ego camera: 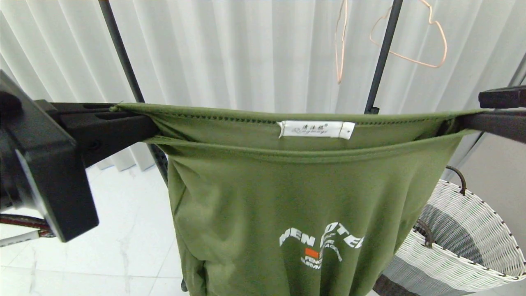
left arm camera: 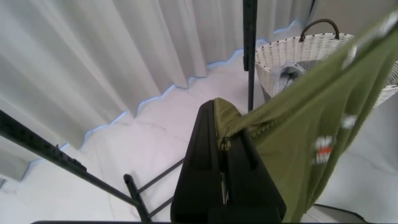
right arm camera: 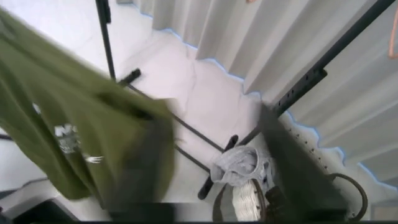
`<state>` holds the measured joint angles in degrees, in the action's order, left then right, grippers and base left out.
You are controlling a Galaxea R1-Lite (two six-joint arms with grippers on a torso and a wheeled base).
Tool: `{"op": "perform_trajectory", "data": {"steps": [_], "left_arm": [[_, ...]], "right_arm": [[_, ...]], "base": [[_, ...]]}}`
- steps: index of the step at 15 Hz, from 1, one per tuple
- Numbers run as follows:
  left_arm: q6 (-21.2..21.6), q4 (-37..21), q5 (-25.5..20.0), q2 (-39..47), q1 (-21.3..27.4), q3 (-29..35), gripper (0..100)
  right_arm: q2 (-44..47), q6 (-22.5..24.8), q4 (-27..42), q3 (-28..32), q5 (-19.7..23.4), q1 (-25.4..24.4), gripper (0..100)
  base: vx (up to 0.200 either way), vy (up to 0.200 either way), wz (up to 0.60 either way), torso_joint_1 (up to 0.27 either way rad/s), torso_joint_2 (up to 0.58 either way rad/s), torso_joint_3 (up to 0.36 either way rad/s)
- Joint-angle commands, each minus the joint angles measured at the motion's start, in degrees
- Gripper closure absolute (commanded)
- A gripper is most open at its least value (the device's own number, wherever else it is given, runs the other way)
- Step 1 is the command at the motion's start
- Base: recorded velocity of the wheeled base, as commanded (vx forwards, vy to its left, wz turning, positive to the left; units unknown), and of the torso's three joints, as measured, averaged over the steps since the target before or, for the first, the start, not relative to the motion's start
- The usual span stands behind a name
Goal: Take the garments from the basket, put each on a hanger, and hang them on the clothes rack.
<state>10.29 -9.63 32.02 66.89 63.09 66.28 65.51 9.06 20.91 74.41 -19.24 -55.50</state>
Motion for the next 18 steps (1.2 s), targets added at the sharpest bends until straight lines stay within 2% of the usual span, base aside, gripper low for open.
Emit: {"op": "perform_trajectory", "data": {"steps": [1, 3, 7, 8, 9, 10, 11, 12, 15, 18], "left_arm": [[-0.01, -0.04, -0.03, 0.26, -0.07, -0.19, 100], [-0.01, -0.04, 0.14, 0.61, -0.6, -0.27, 100], [0.08, -0.04, 3.31, 2.28, -6.84, -0.19, 100], [0.17, -0.04, 3.31, 1.75, -7.63, -0.36, 100], [0.17, -0.21, 3.31, 1.23, -8.51, -0.8, 100], [0.26, -0.3, 3.31, 0.96, -8.77, -0.98, 100], [1.93, -0.39, 3.31, -0.09, -10.7, -1.86, 100], [5.8, -0.3, 2.69, -1.85, -14.83, -3.0, 100], [6.76, -0.3, -0.82, -3.7, -22.48, -4.76, 100], [6.76, -0.21, -1.61, -4.4, -25.38, -5.55, 100]], "right_arm": [[-2.32, 0.17, -0.08, -3.13, 0.16, -1.01, 0], [-5.83, 0.26, -0.08, -5.77, 0.52, -1.98, 0], [-10.84, 0.26, 0.27, -7.7, 1.66, -1.98, 0], [-10.76, -0.09, 1.42, -7.88, 1.04, 2.51, 0], [-10.14, 0.0, 4.49, -7.88, 0.87, 9.71, 0], [-9.97, 0.08, 5.72, -7.88, 0.87, 12.17, 0], [-9.09, 0.17, 9.15, -7.88, 1.39, 20.7, 0], [-7.77, 0.17, 9.42, -8.76, 1.48, 27.91, 0], [-7.94, 0.35, 9.42, -13.06, 0.96, 35.29, 0], [-9.17, 0.43, 9.42, -15.7, 0.25, 37.05, 0]], "base": [[0.0, 0.0, 0.0, 0.0, 0.0, 0.0], [0.0, 0.0, 0.0, 0.0, 0.0, 0.0], [0.0, 0.0, 0.0, 0.0, 0.0, 0.0], [0.0, 0.0, 0.0, 0.0, 0.0, 0.0], [0.0, 0.0, 0.0, 0.0, 0.0, 0.0], [0.0, 0.0, 0.0, 0.0, 0.0, 0.0], [0.0, 0.0, 0.0, 0.0, 0.0, 0.0], [0.0, 0.0, 0.0, 0.0, 0.0, 0.0], [0.0, 0.0, 0.0, 0.0, 0.0, 0.0], [0.0, 0.0, 0.0, 0.0, 0.0, 0.0]]}}
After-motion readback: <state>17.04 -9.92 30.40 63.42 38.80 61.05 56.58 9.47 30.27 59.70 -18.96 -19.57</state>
